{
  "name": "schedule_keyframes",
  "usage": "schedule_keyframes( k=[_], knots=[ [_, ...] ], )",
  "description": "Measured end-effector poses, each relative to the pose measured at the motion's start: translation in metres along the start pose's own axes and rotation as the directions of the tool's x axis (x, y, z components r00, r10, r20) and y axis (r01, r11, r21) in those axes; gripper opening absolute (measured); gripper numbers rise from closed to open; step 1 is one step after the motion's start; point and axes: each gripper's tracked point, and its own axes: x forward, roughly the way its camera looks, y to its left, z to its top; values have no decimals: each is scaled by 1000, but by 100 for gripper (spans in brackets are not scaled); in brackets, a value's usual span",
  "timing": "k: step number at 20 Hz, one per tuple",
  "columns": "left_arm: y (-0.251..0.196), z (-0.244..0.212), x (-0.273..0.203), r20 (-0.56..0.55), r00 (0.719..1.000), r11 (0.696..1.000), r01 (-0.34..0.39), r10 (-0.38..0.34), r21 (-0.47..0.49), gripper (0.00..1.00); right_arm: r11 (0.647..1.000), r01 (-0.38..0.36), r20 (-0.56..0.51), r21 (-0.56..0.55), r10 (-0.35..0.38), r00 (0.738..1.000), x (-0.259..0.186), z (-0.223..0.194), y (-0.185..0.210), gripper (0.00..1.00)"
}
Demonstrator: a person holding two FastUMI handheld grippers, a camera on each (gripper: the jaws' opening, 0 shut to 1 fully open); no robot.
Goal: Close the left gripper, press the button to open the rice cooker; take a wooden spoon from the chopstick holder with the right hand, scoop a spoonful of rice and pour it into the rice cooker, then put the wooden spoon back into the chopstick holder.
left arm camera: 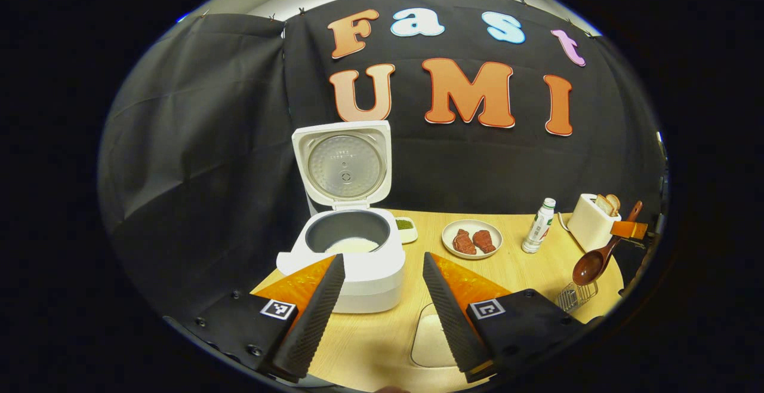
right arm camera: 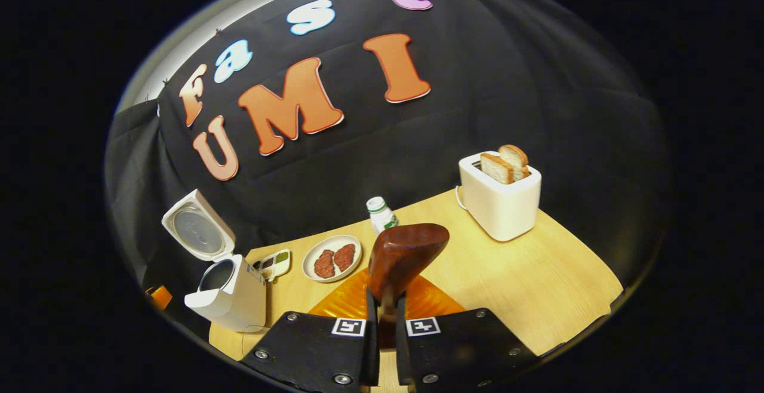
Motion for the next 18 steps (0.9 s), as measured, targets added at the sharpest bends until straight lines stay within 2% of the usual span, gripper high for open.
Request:
schedule_keyframes(
  k=[6,7,11,18],
  knots=[
    [-1,7,-1,9,1000,1000,-11,11,14,90,996,87,10,30,-87,996,9,-18,-47,12],
    [-1,8,0,8,1000,1000,-13,13,13,90,996,86,-4,31,-86,996,2,-12,-51,12],
    [2,18,1,29,999,1000,-28,27,15,90,997,70,-39,34,-69,997,13,-30,-56,12],
    [14,36,11,66,996,998,-61,59,33,90,997,64,-109,50,-58,992,31,-66,-65,18]
  ],
)
